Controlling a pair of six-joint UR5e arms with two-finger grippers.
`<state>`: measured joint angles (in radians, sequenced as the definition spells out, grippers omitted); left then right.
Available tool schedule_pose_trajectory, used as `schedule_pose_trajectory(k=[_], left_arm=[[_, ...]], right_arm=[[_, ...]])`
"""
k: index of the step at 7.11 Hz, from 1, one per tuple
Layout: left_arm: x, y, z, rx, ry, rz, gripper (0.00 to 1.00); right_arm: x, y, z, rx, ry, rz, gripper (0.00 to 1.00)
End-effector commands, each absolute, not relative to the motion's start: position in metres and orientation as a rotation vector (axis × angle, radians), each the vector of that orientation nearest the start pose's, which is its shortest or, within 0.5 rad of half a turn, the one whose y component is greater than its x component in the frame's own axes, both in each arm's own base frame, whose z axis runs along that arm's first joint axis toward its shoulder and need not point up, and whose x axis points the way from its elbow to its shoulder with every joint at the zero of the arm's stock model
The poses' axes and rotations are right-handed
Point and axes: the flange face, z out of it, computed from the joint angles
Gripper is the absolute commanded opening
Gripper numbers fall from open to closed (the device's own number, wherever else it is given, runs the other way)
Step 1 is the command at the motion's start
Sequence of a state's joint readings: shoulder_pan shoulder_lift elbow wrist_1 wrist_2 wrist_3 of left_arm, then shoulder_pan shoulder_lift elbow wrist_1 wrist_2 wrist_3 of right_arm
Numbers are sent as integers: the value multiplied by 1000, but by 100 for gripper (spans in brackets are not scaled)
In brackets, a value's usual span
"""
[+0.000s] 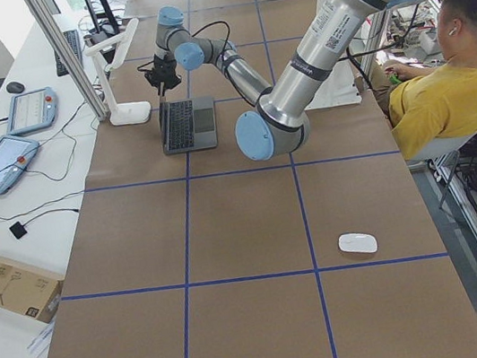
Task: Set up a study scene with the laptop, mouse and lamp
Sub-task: 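Release the laptop and withdraw the left gripper off the table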
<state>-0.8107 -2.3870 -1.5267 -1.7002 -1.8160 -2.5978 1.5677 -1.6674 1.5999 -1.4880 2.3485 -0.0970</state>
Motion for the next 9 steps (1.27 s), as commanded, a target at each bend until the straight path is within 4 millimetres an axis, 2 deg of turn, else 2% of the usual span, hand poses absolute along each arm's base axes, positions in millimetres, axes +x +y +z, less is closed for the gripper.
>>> schedule_pose_trajectory(k=[1,3,4,5,8,9], left_arm=[[422,-603,162,-362,974,-1579,100],[413,-600,150,-362,1004,-1571,100],[399,-597,140,-358,1038,-1562,100],[383,-585,126,-336,1083,-1508,100],[326,-520,165,-212,1098,-1227,100],[303,-498,175,-146,1076,-1078,100]], right_arm=[[62,-451,681,51,-777,-101,100],[62,-451,681,51,-777,-101,100],[62,-451,681,51,-777,-101,100],[62,-451,681,51,-777,-101,100],[62,-451,682,51,-775,-101,100],[62,-452,681,53,-775,-103,100]])
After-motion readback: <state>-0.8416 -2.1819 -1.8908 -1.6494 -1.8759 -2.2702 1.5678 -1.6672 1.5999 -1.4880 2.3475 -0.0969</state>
